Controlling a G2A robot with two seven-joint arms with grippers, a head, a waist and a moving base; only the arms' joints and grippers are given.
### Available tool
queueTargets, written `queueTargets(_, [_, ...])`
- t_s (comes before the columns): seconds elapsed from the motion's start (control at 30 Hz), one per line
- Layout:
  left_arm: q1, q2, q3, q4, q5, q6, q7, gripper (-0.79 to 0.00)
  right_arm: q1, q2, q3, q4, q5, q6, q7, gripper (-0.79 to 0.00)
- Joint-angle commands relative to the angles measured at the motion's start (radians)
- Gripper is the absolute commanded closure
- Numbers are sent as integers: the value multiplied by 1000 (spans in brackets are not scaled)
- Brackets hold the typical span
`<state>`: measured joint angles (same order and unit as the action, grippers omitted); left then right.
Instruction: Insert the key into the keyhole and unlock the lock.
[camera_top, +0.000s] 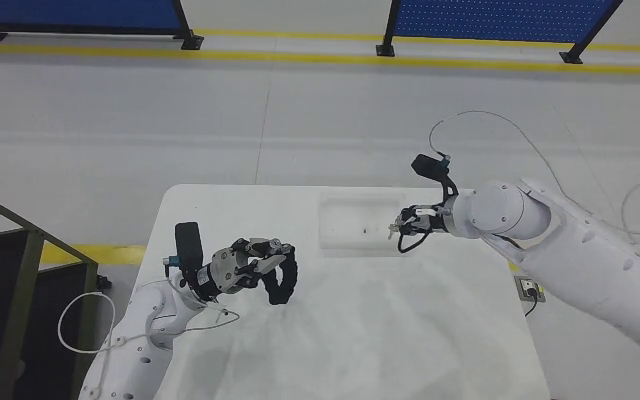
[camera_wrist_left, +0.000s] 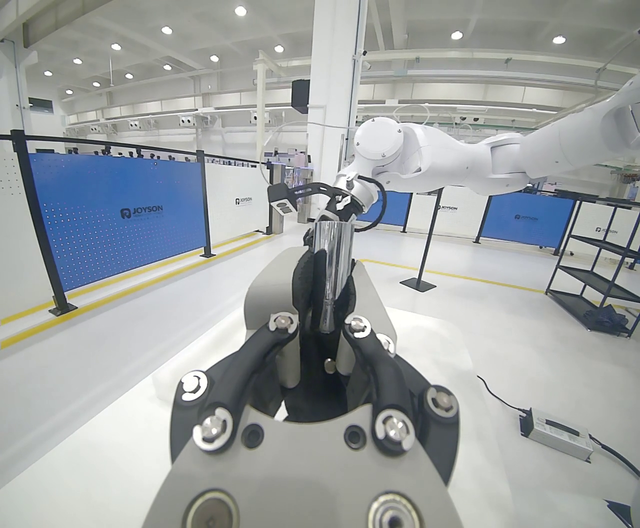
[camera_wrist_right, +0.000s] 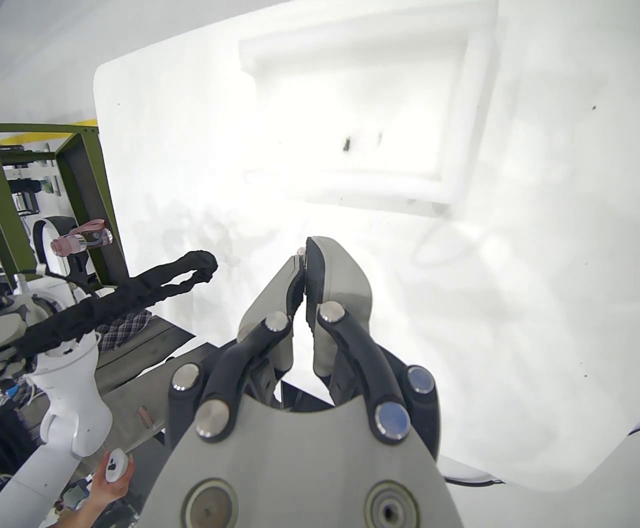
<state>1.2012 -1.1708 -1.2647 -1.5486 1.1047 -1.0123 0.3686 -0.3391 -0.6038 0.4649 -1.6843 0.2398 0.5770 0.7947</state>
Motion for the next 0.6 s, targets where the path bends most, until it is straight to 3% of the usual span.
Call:
queueTargets(0.0, [0,0,0,0,0,0,0,0,28,-41,-28,45,-14,-7,-4,0])
queueTargets(0.3, [0,0,0,0,0,0,0,0,117,-220,-136,293,-53,-24,-19,0])
queueTargets(0.57, [0,0,0,0,0,0,0,0,136,-336,-184,475,-68,-26,-28,0])
